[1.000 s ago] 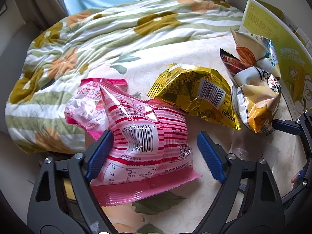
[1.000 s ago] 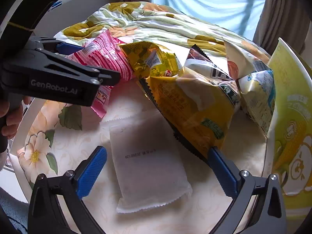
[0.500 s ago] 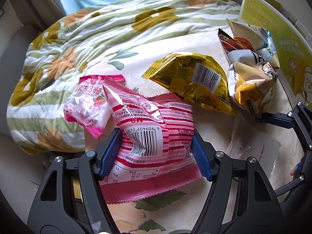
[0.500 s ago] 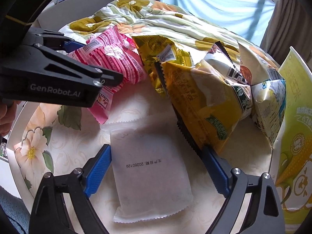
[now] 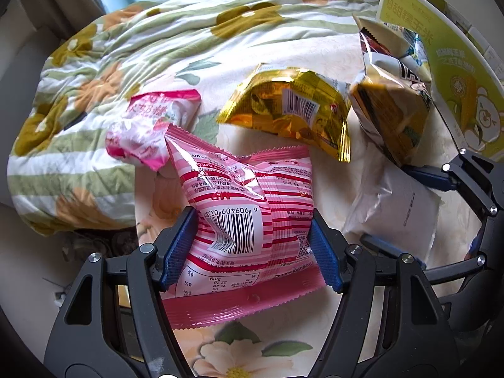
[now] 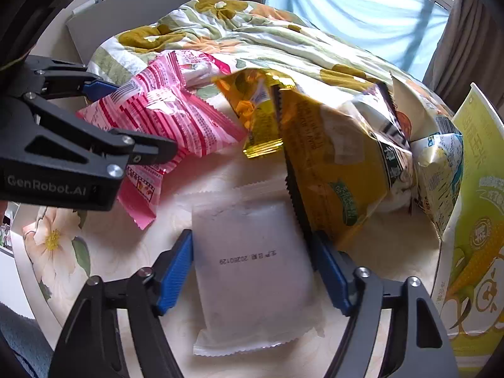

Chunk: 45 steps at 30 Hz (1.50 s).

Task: Organize snacks
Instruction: 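Grasp the pink striped bag with the left tool while the right tool grasps the white sachet, then carry both items over the yellow box and open both tools to drop them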

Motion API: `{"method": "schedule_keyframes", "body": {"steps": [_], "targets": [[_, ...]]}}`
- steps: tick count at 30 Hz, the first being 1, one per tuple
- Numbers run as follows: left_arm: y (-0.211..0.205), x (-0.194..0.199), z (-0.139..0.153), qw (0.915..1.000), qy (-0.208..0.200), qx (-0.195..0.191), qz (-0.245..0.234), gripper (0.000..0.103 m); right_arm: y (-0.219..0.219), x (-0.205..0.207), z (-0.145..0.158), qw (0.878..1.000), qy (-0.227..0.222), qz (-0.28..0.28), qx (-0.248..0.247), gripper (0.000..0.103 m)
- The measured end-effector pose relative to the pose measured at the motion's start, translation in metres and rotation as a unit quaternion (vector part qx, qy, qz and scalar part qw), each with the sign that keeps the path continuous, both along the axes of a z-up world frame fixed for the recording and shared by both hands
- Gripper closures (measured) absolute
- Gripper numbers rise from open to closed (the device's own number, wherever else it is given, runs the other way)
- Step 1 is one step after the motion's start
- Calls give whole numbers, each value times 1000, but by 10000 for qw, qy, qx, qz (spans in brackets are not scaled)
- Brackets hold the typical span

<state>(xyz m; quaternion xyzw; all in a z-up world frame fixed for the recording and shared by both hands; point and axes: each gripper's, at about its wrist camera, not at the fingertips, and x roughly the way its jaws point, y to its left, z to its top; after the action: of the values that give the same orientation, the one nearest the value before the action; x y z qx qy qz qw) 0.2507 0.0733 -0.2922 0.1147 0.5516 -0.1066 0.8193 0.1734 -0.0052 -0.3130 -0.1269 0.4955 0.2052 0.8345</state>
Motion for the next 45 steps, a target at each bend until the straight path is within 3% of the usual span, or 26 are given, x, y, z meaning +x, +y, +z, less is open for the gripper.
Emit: {"method": "schedule_keyframes", "body": {"steps": [13,24,30,36,45], "targets": [[16,-37,24,9995,-99,-248,162,38,0,-31,15,9998,-56,-178,-41,44],[-2,-55,108,9945,-856,-587,-158,38,-34,-58,95,9939,-374,-958,409,44],[-40,-45,160,9865,-1292,-973,-266,38,-88,-57,154,9841,-751,-1524,515,44],[-100,-27,194,9788,-1567,-1248,-434,38,-160,-41,198,9745,-1107,-1902,444,44],[-218,25,199,9763,-1494,-1439,-616,38,-265,-2,212,9649,-1164,-2315,426,44]]}}
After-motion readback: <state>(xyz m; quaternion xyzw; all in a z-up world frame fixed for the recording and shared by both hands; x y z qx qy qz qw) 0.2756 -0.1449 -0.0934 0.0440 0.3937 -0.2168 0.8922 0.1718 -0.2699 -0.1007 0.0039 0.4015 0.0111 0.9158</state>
